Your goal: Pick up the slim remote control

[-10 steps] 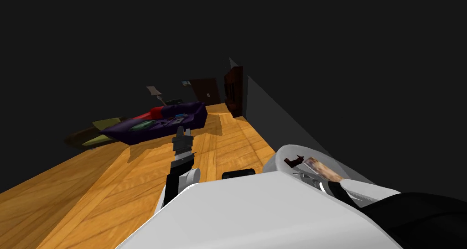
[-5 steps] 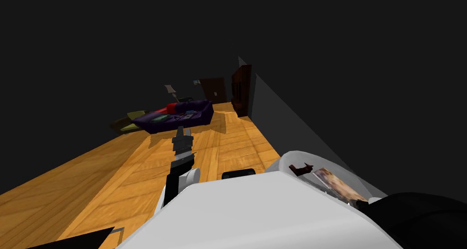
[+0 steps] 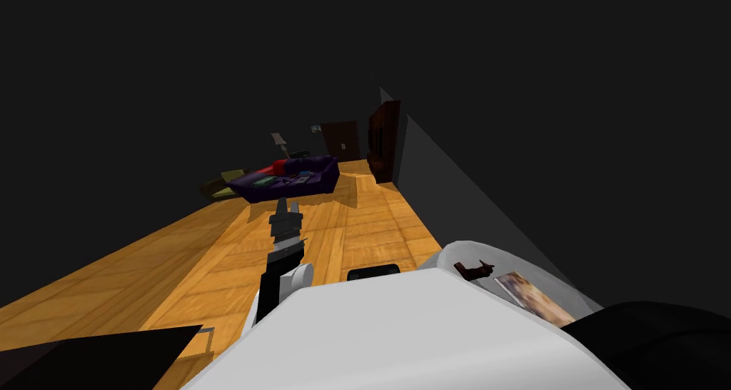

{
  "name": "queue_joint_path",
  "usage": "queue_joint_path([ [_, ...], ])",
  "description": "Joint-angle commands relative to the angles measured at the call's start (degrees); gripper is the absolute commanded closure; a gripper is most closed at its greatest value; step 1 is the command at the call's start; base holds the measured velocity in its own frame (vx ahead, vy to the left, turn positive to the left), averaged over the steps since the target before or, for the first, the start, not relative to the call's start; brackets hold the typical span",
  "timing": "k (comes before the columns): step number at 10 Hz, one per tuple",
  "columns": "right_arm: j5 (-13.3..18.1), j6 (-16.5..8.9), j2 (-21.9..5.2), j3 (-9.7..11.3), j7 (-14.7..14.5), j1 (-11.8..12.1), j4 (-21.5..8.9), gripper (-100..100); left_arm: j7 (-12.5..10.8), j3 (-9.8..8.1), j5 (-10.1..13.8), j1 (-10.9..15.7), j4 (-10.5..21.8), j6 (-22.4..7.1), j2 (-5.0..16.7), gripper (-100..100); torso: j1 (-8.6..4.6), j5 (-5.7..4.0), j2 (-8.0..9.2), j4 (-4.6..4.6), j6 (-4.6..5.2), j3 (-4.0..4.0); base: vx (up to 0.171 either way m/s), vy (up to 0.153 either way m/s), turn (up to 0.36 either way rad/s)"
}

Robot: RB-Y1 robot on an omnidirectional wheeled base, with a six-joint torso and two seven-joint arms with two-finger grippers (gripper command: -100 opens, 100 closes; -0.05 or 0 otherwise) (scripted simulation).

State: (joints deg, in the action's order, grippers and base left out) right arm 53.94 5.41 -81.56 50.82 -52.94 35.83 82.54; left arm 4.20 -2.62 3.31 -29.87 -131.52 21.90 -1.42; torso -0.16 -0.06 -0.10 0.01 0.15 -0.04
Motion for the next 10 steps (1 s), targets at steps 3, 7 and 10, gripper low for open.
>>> queue_joint_path([
  [3, 0.36, -0.32, 2.80, 0.35, -0.24, -0.48, -2.28, -100, 0.00, 0.00, 0.00, 0.00, 0.00, 0.00, 0.00, 0, 0.07, 0.01, -0.05, -0.01, -0.02, -0.03, -0.006, -0.008, 0.055],
  [7, 0.65, -0.58, 5.03, 0.45, -0.51, -0.64, -4.01, -100, 0.00, 0.00, 0.00, 0.00, 0.00, 0.00, 0.00, 0, 0.10, 0.02, -0.08, -0.02, -0.01, -0.05, 0.003, -0.001, 0.025],
  [10, 0.68, -0.55, 5.14, 0.50, -0.58, -0.60, -4.11, 100, 0.00, 0.00, 0.00, 0.00, 0.00, 0.00, 0.00, 0, 0.11, 0.04, -0.09, 0.00, -0.02, -0.04, 0.000, 0.000, 0.000],
])
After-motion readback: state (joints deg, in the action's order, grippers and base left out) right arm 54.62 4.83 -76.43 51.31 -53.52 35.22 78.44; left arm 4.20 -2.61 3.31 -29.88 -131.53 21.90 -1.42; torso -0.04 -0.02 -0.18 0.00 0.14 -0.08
